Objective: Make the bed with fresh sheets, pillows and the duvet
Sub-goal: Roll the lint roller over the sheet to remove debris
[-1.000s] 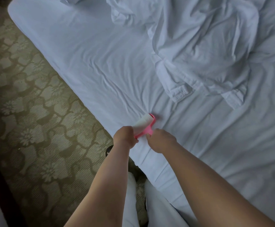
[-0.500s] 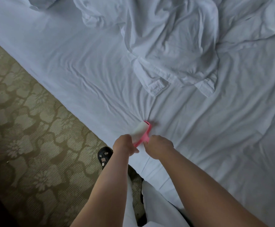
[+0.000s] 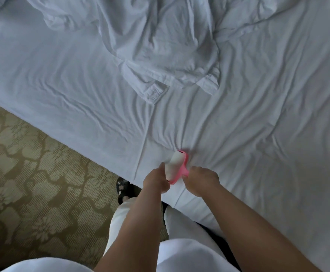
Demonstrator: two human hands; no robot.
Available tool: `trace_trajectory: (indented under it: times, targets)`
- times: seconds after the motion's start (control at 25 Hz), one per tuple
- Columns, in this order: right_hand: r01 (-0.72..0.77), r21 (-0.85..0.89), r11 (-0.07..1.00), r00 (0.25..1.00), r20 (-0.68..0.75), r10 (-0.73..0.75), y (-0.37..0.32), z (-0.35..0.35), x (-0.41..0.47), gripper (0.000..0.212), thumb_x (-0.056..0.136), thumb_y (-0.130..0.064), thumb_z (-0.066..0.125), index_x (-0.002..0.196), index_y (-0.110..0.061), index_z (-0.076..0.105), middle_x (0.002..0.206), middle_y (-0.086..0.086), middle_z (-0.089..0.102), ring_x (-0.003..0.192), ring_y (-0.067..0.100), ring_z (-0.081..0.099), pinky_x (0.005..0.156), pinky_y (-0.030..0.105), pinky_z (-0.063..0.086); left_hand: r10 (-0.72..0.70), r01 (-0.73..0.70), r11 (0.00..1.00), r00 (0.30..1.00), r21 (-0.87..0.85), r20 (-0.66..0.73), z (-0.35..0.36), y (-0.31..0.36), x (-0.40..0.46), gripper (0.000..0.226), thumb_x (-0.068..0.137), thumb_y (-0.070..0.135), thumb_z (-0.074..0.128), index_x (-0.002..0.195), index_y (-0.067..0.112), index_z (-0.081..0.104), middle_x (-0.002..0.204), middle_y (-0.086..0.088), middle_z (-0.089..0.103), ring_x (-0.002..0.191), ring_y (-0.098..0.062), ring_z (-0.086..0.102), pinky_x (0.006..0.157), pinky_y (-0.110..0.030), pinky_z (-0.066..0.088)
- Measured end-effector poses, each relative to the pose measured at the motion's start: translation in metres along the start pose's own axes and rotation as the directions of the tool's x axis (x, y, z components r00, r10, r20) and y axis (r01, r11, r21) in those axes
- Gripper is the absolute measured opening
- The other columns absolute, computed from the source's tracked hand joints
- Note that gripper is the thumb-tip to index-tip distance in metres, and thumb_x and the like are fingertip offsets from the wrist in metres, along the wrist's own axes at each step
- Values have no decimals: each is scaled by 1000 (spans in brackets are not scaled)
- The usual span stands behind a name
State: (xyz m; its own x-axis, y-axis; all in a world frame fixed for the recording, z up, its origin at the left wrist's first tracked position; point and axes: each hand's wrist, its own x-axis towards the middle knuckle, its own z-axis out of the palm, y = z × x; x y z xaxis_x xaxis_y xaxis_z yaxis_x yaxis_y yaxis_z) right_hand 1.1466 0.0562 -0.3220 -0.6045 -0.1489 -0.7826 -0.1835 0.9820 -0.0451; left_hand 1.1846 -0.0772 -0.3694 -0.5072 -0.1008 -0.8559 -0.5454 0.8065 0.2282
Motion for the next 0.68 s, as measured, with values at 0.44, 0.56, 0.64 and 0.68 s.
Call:
trace_trajectory:
  times: [0.44,0.56,0.64,0.68]
  targets:
    - [-135,129,982,988,-56,143,28,32,-26,40,100,-42,35,114,-9,53,109,6,62,98,24,61,69,28,39,127,-137,984,987,112,93,1,10,-15,57,83,-1,41,137,16,39,127,-4,55,116,-23,52,95,-33,46]
    - [-161,182,970,978,-105,182,36,43,-44,43,100,-45,34,111,-9,54,108,6,63,97,24,61,69,27,36,131,-155,969,982,195,134,5,5,-24,58,83,-1,39,139,16,38,136,-3,51,114,-19,49,98,-30,43]
    - [-195,245,950,969,-103,226,41,51,-52,45,100,-46,33,111,-8,54,109,7,63,98,25,60,69,28,36,157,-182,957,980,226,126,4,5,-26,57,84,-1,39,138,16,39,137,-4,49,110,-19,48,98,-30,42]
    - [-210,257,943,965,-102,243,44,55,-55,46,99,-47,33,112,-8,54,110,8,62,99,25,60,70,28,36,167,-192,952,978,238,124,3,6,-26,57,85,-1,39,140,15,37,139,-5,47,117,-21,47,99,-30,41]
